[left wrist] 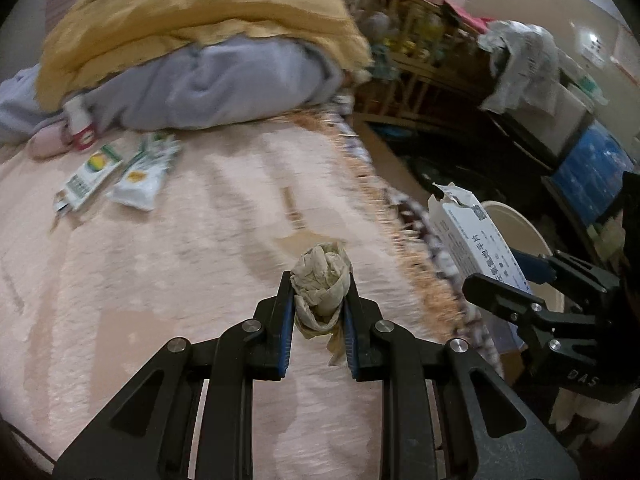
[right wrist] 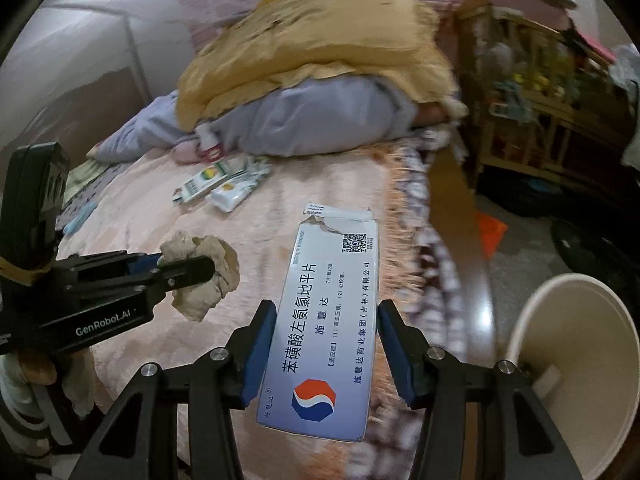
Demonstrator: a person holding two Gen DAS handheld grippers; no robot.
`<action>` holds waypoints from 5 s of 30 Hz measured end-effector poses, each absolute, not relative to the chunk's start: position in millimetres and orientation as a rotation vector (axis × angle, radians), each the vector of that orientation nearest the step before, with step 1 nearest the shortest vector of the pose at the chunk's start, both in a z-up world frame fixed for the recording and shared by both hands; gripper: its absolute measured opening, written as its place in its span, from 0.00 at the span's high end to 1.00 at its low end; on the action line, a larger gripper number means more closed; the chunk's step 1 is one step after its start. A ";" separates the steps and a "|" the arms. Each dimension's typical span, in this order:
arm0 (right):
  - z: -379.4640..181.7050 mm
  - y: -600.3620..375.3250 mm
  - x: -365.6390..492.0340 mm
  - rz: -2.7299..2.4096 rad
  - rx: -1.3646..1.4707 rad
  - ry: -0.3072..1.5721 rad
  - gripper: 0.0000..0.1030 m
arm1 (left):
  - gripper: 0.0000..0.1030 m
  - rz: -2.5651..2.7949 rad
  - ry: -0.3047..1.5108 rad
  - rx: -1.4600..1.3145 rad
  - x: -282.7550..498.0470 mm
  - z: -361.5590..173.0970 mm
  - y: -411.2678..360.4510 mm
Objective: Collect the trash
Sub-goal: 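Carry tissue and medicine box over the white bucket and open both tools, then grasp the rainbow-logo medicine box with the left tool while the right grasps the milk pouch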
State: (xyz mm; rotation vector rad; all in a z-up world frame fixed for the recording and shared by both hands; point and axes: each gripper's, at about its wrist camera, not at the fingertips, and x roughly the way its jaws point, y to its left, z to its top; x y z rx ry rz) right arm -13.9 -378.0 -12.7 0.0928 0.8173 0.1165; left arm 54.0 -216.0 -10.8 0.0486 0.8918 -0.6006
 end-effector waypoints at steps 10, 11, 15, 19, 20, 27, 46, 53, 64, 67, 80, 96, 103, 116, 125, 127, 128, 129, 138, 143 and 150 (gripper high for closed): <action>-7.2 -455.0 -42.7 -0.046 0.157 0.804 0.51 | 0.82 -0.791 0.919 0.051 42.4 -7.8 -296.0; -7.6 -462.9 -45.0 -0.060 0.168 0.803 0.51 | 0.82 -0.811 0.925 0.050 41.8 -8.3 -303.9; -10.3 -496.2 -54.1 -0.128 0.221 0.803 0.51 | 0.82 -0.865 0.941 0.063 39.1 -9.7 -334.1; -16.2 -522.5 -62.0 -0.189 0.253 0.812 0.51 | 0.82 -0.908 0.957 0.069 37.7 -12.9 -360.7; -17.9 -527.6 -63.6 -0.197 0.261 0.813 0.51 | 0.82 -0.919 0.962 0.069 37.4 -14.1 -366.7; -28.3 -560.3 -71.3 -0.261 0.320 0.825 0.51 | 0.82 -0.974 0.983 0.089 32.3 -23.7 -404.8; -39.0 -613.4 -84.1 -0.409 0.435 0.810 0.35 | 0.49 -1.086 1.049 0.033 36.6 -42.6 -448.9; -35.1 -592.7 -75.8 -0.340 0.419 0.806 0.35 | 0.49 -0.966 0.998 0.066 43.5 -33.1 -412.6; -33.4 -503.2 -25.9 -0.138 0.328 0.844 0.35 | 0.49 -0.705 0.915 0.102 72.0 -27.3 -304.9; -31.8 -474.8 -8.4 -0.082 0.296 0.854 0.35 | 0.49 -0.636 0.905 0.094 83.7 -30.2 -270.9; -47.6 -354.4 76.9 0.153 0.201 0.916 0.30 | 0.49 -0.320 0.913 0.034 158.2 -48.5 -97.4; -90.9 -210.7 293.8 0.239 0.316 1.024 0.19 | 0.41 -0.263 0.899 -0.042 242.2 -55.8 9.6; -108.0 -192.6 315.9 0.244 0.169 1.046 0.33 | 0.41 -0.330 0.920 0.066 277.9 -78.5 -8.3; -87.3 -241.8 268.8 0.277 0.167 1.055 0.31 | 0.40 -0.310 0.954 0.227 331.2 -107.1 -56.4; -98.4 -232.1 271.7 0.262 0.210 1.064 0.25 | 0.60 -0.323 0.987 0.209 319.2 -110.1 -45.5; -99.0 -229.3 278.8 0.260 0.210 1.066 0.22 | 0.86 -0.322 1.013 0.160 317.3 -109.2 -34.5; -99.8 -225.7 283.4 0.258 0.194 1.071 0.22 | 0.88 -0.315 1.024 0.141 317.4 -107.5 -28.7; -101.6 -219.5 289.2 0.260 0.164 1.077 0.22 | 0.88 -0.317 1.032 0.128 316.9 -106.9 -24.7; -102.3 -216.4 266.9 0.352 0.066 1.087 0.29 | 0.38 -0.371 1.010 0.046 319.0 -101.6 -20.7; -94.5 -235.6 254.3 0.329 0.068 1.083 0.29 | 0.32 -0.358 0.994 0.234 322.5 -112.1 -61.9; -98.2 -226.1 254.8 0.323 0.114 1.077 0.14 | 0.45 -0.362 1.015 0.162 327.4 -119.2 -63.4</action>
